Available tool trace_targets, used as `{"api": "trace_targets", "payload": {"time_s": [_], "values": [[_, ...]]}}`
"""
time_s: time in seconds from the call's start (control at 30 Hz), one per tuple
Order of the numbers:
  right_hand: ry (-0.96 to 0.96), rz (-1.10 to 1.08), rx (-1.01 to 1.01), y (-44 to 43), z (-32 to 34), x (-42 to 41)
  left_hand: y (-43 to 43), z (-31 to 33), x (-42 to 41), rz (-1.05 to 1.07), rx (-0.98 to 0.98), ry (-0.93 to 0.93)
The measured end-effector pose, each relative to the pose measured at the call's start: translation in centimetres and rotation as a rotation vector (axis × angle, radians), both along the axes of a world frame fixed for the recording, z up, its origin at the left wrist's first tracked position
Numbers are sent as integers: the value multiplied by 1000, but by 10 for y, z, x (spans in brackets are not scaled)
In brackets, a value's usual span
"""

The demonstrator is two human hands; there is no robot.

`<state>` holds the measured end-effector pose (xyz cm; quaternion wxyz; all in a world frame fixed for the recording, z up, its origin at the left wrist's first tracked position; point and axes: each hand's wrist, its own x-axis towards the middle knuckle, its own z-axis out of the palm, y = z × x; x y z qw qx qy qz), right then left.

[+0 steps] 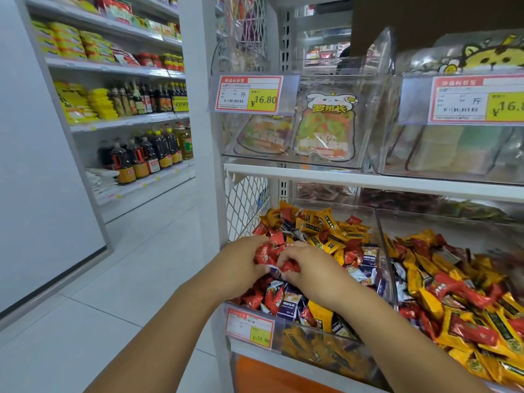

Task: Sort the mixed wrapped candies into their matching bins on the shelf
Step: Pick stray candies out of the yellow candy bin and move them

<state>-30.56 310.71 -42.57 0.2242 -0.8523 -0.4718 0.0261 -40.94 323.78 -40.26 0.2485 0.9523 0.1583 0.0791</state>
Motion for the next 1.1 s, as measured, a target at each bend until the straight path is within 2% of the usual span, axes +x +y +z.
{"api": "trace_targets", "payload": {"time_s": [0.17,0.37,0.67,0.77,0.87,0.97,1.1], "values": [[36,-37,-39,-16,18,4,-1,-4,7,-15,99,7],[49,-81,-66,-23,24,9,-11,-16,18,41,59,-101],[22,-56,126,-4,35,13,-5,-26,22,32,157,-92],[-21,23,-73,19,34,16,-5,-28,22,27,164,-129],[-3,79,-292,34,27,20,-4,-31,23,9,179,-81],[-14,53,-278,27,24,22,-2,-32,24,15,186,-62],[0,-28,-164,1,23,22,0,-29,22,-14,107,-142]]}}
